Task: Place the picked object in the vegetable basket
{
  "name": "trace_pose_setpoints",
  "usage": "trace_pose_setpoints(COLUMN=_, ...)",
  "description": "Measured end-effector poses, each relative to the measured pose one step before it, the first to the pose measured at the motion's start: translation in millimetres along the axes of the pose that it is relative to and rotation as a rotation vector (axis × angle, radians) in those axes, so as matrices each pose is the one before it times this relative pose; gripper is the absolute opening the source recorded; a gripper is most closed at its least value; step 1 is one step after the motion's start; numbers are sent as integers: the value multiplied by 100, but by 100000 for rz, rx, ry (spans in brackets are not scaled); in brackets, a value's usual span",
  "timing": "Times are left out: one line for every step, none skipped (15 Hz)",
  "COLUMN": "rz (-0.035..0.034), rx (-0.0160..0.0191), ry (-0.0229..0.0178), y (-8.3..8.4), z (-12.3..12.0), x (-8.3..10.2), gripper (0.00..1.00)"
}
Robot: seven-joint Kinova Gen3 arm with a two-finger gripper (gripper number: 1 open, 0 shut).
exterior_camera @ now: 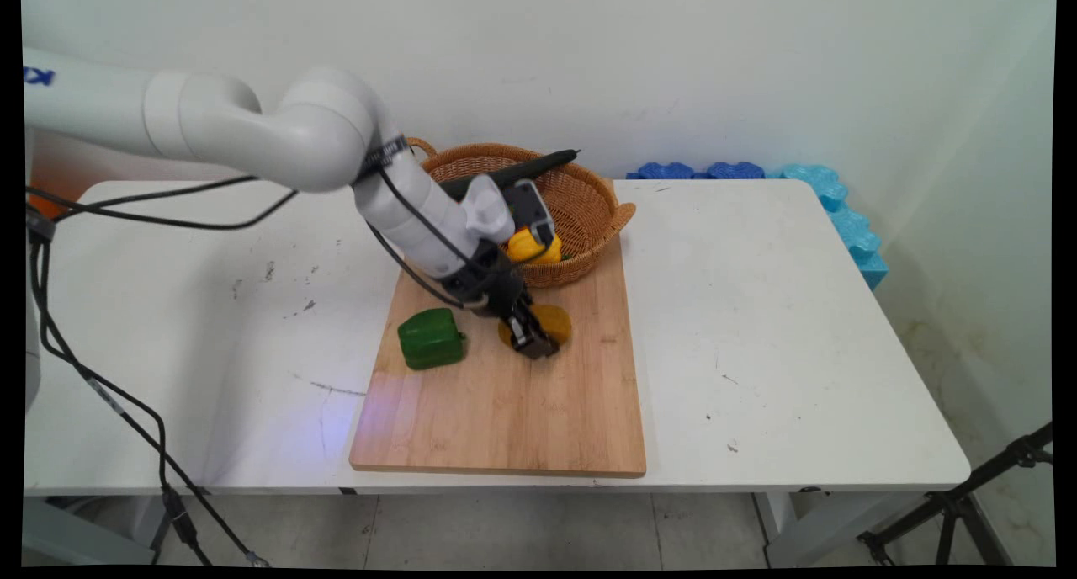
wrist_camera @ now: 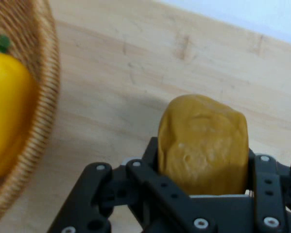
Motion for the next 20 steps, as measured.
trace_pose_setpoints(rz=-191, rx=114, ry=708, y=-123, z=-997, x=428, gripper=0)
trace_pose_setpoints(rz=-202, rx=35, ry=654, y=-145, z=-942, x=416, gripper=0)
trace_pose_setpoints(rz=-189, rx=172, ry=705, y=-275, z=-1112, x=545, gripper=0)
trace_pose_setpoints(rz=-318, rx=409, ry=663, y=-444, z=-1043, x=601, gripper=0)
trace_pose_setpoints(rz=-444, rx=533, ry=662, y=-514, z=-844, x=582, gripper=0)
trace_pose_setpoints(rz=-376, rx=531, ry=404, y=-438, z=-510, x=399, gripper=0)
trace_pose_setpoints(rz=-924, rx=908, ry=736, y=-755, z=-732, x=629, gripper=0)
trace_pose_setpoints(rz=-700, rx=721, ry=560, y=-574, z=-453, x=465, gripper=0)
trace_pose_setpoints(rz=-1266, rx=1353, ry=842, y=-1012, z=-569, x=750, gripper=0)
trace_pose_setpoints(rz=-1139, rx=1073, ry=524, y=-781, z=-291, x=485, gripper=0)
trace_pose_setpoints(rz=-1906, rx=1646, ry=582, y=-1205, z=-306, x=644, gripper=0)
trace_pose_setpoints(rz=-1178, rx=1084, ry=272, y=-790, z=-66, x=437, gripper=0)
trace_pose_setpoints(rz=-1658, rx=1494, ry=228, y=-1113, z=14, x=610, gripper=0)
trace_pose_setpoints(rz=-1880, rx=1676, ry=156, y=-1211, z=172, x=638, gripper=0)
trace_pose_setpoints(rz=-1890, rx=1473, ry=-133, y=-1124, z=459, x=519, gripper=0)
trace_pose_setpoints(rz=-1465, rx=1048, ry=-260, y=-853, z=536, x=400, gripper=0)
trace_pose_setpoints(rz=-915, rx=625, ry=-127, y=-507, z=383, x=264, gripper=0)
trace_pose_setpoints(rz=-1383, rx=663, ry=-245, y=-705, z=788, x=371, gripper=0)
trace_pose_setpoints(rz=-722, rx=185, ry=-138, y=-333, z=522, x=183, gripper=0)
trace_pose_setpoints(rz=-1059, rx=135, ry=-287, y=-458, z=880, x=254, gripper=0)
